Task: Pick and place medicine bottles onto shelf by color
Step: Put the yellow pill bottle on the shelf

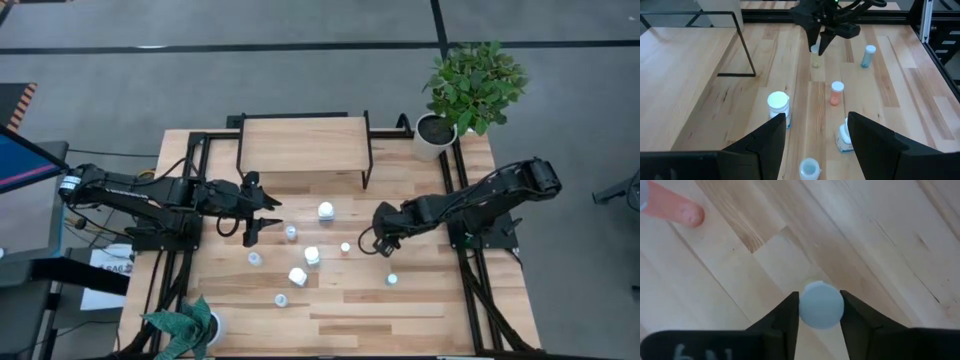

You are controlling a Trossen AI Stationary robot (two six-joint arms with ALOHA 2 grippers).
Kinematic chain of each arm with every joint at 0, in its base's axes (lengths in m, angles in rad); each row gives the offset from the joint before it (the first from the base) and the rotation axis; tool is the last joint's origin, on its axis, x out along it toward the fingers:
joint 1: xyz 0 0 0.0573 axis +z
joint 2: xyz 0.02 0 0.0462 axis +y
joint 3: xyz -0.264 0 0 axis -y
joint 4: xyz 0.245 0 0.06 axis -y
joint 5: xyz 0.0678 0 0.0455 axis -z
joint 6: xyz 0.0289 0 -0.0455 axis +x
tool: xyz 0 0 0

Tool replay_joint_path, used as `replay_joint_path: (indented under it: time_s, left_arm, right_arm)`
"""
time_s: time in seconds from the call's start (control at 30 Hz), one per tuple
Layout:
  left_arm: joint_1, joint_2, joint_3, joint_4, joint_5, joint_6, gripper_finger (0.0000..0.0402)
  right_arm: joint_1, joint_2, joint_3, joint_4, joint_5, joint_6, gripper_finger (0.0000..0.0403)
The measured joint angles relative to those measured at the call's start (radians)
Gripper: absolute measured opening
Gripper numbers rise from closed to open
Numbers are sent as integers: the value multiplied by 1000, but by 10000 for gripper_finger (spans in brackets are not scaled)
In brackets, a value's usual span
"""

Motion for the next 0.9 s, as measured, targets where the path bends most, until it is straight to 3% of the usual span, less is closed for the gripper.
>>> replay_joint_path:
  time_s: [0.23,0.47,0.67,0.9]
  left_arm:
    - [0,0,0,0,0,0,203]
    - [0,0,0,0,0,0,203]
    - [0,0,0,0,0,0,203]
    - [0,0,0,0,0,1,203]
  right_arm:
    - [-25,0,84,-15,-1,-79,113]
    - [-97,0,376,-80,-1,-354,116]
    - [-233,0,639,-74,24,-572,115]
    - [-430,55,849,-89,27,-741,114]
